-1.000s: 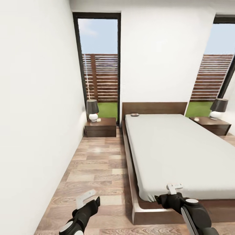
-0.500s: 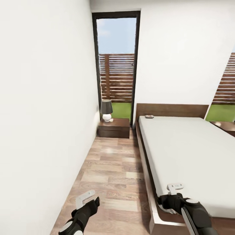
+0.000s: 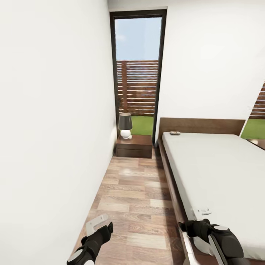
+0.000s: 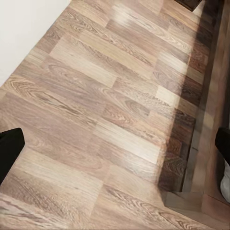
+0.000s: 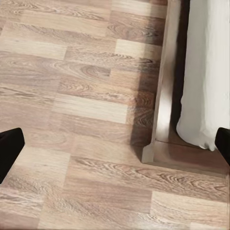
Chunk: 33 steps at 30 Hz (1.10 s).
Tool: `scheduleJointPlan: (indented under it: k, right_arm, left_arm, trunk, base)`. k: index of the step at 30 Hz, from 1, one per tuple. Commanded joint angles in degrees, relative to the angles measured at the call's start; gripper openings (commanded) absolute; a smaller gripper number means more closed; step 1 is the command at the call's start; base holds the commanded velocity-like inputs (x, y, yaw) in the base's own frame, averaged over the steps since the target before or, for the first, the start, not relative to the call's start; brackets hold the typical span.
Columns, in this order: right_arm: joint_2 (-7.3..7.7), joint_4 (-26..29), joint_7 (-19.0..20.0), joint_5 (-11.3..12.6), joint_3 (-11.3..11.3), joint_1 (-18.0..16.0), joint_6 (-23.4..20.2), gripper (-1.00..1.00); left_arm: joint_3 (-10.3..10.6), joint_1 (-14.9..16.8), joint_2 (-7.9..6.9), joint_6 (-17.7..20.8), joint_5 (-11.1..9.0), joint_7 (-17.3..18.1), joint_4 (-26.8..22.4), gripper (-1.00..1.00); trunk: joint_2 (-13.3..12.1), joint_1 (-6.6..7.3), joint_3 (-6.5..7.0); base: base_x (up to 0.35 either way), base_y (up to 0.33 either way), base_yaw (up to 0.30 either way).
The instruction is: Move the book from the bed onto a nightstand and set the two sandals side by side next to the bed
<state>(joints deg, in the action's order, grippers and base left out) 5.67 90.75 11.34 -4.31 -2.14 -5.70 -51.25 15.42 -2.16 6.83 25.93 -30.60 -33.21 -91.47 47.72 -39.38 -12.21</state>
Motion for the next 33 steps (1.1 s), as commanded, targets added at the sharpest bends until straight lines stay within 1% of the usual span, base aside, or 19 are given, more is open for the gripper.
scheduleJointPlan:
  k: [1, 4, 15, 33]
  right_arm:
    - [0.02, 0.1, 0.5, -0.3, -0.1, 0.0, -0.3, 1.00]
    - [0.10, 0.1, 0.3, -0.2, -0.6, -0.1, -0.2, 1.00]
    - [-0.03, 0.0, 0.0, -0.2, -0.9, -0.5, -0.7, 1.00]
    - [0.06, 0.1, 0.1, -0.1, -1.0, -0.7, -1.0, 1.00]
  left_arm:
    - [0.0, 0.0, 0.00, 0.1, -0.5, -0.4, -0.1, 1.00]
    - [0.1, 0.1, 0.01, 0.1, -0.5, -0.4, 0.1, 1.00]
    - [0.2, 0.2, 0.05, 0.2, -0.6, -0.5, 0.3, 1.00]
    - [0.3, 0.2, 0.11, 0.2, -0.6, -0.5, 0.3, 1.00]
  trunk:
    - [0.1, -0.02, -0.07]
    - [0.1, -0.02, -0.07]
    - [0.1, -0.02, -0.07]
    - [0.1, -0.02, -0.07]
  base:
    - [0.105, 0.100, 0.004]
    - [0.068, 0.065, 0.003]
    - [0.024, 0.023, -0.022]
    - [0.003, 0.003, -0.213]
